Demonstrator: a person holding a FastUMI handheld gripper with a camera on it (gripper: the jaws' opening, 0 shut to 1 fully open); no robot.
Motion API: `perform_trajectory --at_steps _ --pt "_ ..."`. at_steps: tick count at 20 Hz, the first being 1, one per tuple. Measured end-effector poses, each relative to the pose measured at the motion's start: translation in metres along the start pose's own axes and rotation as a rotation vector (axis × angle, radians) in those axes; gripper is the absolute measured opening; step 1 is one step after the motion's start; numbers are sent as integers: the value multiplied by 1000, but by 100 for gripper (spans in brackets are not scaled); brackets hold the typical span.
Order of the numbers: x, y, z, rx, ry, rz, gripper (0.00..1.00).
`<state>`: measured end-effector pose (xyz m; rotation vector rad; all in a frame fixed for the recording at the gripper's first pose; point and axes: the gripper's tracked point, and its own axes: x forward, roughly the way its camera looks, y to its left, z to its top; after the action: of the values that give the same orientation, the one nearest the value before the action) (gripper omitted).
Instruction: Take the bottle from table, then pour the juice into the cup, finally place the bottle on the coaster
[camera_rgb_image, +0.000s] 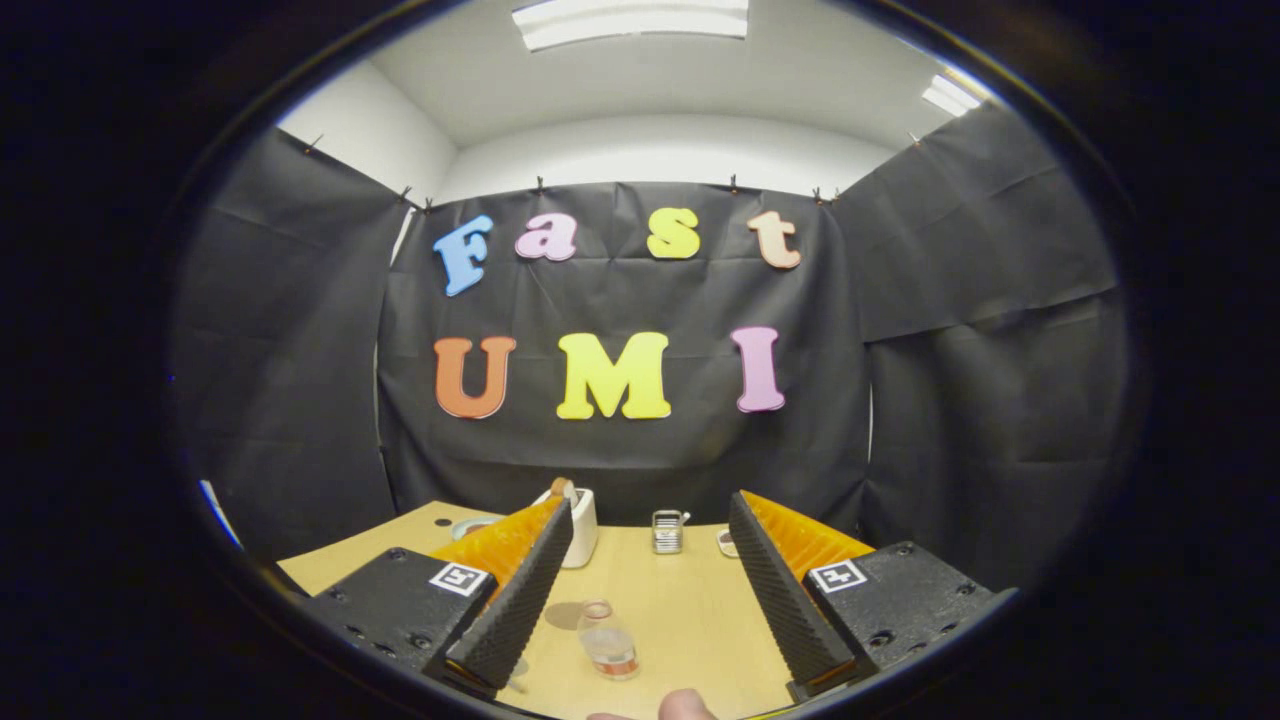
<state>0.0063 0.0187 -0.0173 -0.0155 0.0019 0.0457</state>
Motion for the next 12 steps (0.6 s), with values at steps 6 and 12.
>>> perform_trajectory --at_steps 6,12 --pt "-3 16 -31 19 17 63 100" --pt "2 18 -94 78 61 84 100"
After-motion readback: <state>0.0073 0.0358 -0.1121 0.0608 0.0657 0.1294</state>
